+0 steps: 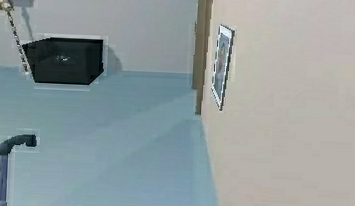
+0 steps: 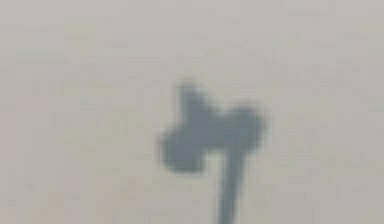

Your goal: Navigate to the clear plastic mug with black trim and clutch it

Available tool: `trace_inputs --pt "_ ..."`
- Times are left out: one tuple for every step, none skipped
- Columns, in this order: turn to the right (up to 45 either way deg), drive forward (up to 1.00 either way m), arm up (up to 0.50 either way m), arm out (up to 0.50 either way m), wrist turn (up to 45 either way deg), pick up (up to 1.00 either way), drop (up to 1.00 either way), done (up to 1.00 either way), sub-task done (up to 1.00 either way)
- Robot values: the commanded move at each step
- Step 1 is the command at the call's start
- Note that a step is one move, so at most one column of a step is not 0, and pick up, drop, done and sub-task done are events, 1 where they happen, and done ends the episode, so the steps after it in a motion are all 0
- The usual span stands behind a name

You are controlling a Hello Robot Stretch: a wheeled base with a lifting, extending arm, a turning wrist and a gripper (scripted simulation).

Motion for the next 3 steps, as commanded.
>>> trace_inputs --pt "0.0 1.00 0.00 0.00 0.0 0.00 0.00 0.00 0.00" --pt "0.0 1.00 0.00 0.00 0.0 0.00 0.00 0.00 0.00" --pt "0.0 0.75 0.00 0.00 0.0 0.00 0.00 0.00 0.00"
